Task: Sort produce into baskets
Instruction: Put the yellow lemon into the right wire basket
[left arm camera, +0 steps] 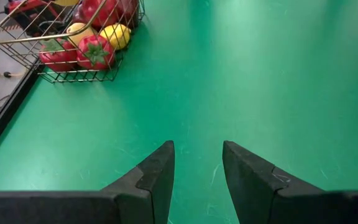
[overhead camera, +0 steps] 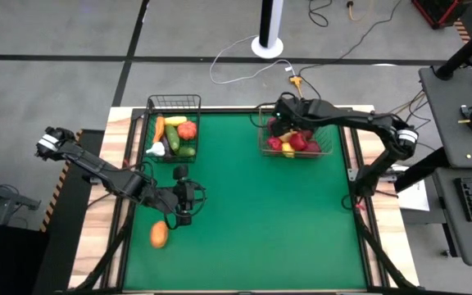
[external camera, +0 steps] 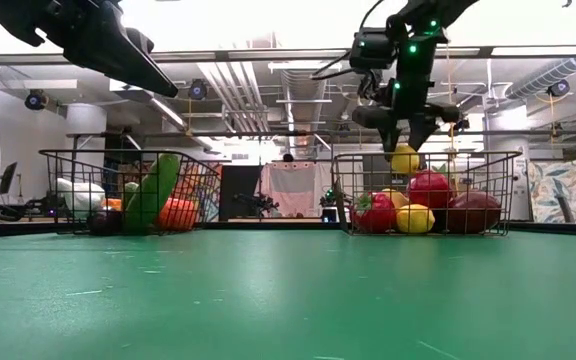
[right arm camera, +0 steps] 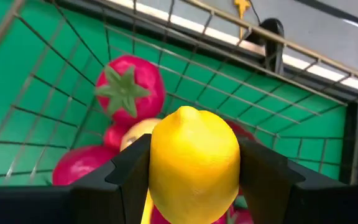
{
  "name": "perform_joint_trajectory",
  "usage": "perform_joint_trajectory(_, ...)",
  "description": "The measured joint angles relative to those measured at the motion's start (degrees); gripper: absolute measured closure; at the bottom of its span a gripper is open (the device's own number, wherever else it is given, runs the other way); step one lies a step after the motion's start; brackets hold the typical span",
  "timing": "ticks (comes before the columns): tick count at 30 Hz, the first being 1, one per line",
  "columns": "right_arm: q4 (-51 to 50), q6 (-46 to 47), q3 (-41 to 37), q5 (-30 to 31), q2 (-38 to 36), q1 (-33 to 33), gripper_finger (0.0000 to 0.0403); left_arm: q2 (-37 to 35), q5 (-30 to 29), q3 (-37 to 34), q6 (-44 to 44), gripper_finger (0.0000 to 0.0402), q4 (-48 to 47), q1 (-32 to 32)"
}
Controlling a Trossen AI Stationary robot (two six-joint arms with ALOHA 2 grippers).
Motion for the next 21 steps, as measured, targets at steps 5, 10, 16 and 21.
perform_joint_trajectory(5,2.02,-0.24,-0.38,0.55,0.0,0.05,0.0202,0.0,0.0,0.0,-0.49,0.0281,0.0,-0.01)
perform_joint_trajectory(10,2.08,-0.24,-0.38,0.71,0.02,0.05,0.0202,0.0,0.02,0.0,-2.05,0.0281,-0.01,-0.01)
perform_joint_trajectory(16,2.32,-0.25,-1.03,1.58,0.02,0.05,0.0202,-0.02,0.2,0.0,-3.9,0.0281,-0.01,0.01)
perform_joint_trajectory(21,5.63,-0.25,-3.29,1.58,0.04,0.05,0.0177,-0.02,0.64,0.0,-5.94,0.0281,-0.01,-0.01)
